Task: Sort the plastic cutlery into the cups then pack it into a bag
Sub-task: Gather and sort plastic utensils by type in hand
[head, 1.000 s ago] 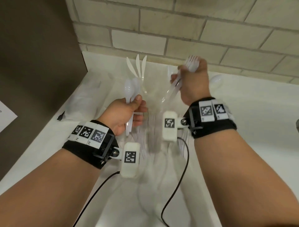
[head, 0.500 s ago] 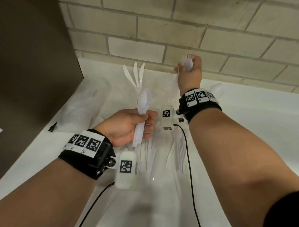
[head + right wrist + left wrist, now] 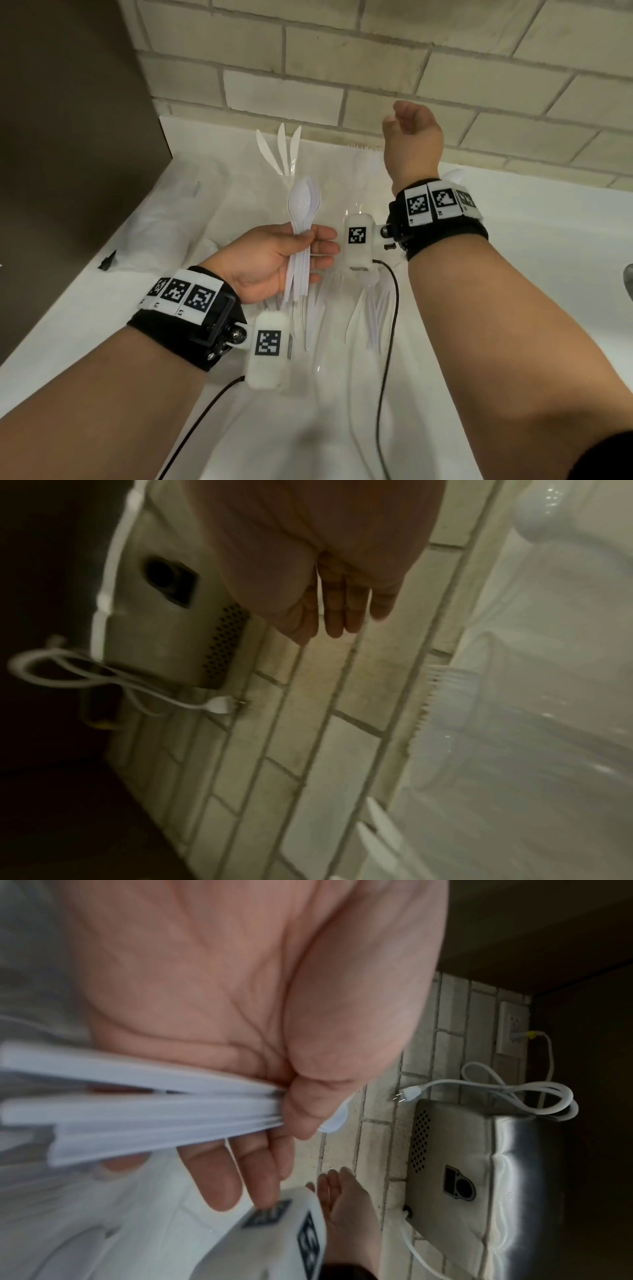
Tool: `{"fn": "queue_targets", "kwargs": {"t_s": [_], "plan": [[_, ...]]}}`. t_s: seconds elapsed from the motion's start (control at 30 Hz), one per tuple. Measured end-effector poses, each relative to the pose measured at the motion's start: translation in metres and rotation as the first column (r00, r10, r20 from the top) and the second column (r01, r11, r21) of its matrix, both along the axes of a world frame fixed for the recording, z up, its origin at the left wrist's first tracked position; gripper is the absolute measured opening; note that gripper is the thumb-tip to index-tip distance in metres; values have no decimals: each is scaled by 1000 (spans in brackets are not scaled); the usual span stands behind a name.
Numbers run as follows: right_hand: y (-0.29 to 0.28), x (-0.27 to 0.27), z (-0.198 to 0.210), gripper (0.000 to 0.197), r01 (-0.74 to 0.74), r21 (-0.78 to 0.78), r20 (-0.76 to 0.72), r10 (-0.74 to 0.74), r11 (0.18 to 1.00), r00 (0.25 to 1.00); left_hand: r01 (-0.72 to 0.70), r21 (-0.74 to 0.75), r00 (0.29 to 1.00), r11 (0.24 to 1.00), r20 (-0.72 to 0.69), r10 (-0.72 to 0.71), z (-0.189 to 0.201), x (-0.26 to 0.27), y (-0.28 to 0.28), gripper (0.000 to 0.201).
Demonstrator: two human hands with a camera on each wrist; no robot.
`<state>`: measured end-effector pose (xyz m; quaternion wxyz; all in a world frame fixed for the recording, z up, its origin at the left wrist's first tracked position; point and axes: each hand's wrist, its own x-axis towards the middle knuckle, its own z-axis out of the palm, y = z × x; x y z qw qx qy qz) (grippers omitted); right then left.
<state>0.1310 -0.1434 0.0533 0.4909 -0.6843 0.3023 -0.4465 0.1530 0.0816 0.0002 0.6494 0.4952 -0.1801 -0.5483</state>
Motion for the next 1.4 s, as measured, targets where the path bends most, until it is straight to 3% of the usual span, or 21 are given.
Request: {"fn": "queue_targets", "kwargs": {"t_s": [0.1, 0.13, 0.23, 0.3, 0.37, 0.5, 0.7, 0.8, 0.93, 1.0, 1.07, 1.17, 1.27, 1.4], "plan": [[35, -34, 12, 15, -183, 12, -69, 183, 983, 981, 31, -12, 999, 999, 23, -31, 4, -5, 0, 22], [47, -47, 13, 19, -305, 44, -144, 308, 951, 940, 49, -12, 998, 999, 33, -48, 5, -7, 0, 22], [72, -82, 8, 48, -579, 166, -341, 598, 798, 726, 136, 1, 988, 991, 74, -136, 8, -16, -1, 22], [79, -96, 3, 52, -647, 200, -340, 672, 736, 659, 207, 14, 973, 978, 100, -207, 10, -24, -4, 24], [83, -106, 2, 40, -658, 210, -312, 688, 723, 655, 252, 28, 960, 967, 116, -254, 13, -35, -8, 24], [85, -121, 0, 9, -586, 228, -281, 629, 777, 725, 239, 89, 942, 967, 223, -253, 11, -55, -16, 23], [74, -137, -3, 11, -515, 201, -297, 553, 833, 779, 188, 139, 895, 972, 383, -227, 9, -65, -20, 28], [49, -139, 17, 17, -402, 103, -227, 415, 910, 881, 7, 136, 850, 991, 520, -77, 13, -51, -18, 26], [1, -131, 40, 17, -96, -208, -94, 77, 974, 993, -357, 163, 679, 920, 721, 136, 12, -22, -7, 18], [-17, -123, 43, 12, 40, -347, -72, -68, 937, 995, -413, 229, 573, 882, 818, 56, 6, -13, -1, 19], [-30, -112, 43, 10, 104, -431, -77, -151, 896, 986, -404, 312, 448, 860, 887, -111, -1, -13, 2, 19], [-42, -95, 35, 10, 124, -512, -95, -199, 850, 975, -277, 412, 374, 868, 878, -298, -7, -26, -1, 25], [-51, -81, 19, 7, 80, -516, -151, -183, 853, 971, -203, 546, 230, 813, 834, -502, -10, -37, -6, 44], [-57, -68, 4, 20, 45, -444, -338, -213, 895, 917, -175, 620, 190, 765, 784, -591, -17, -42, -10, 56]]}}
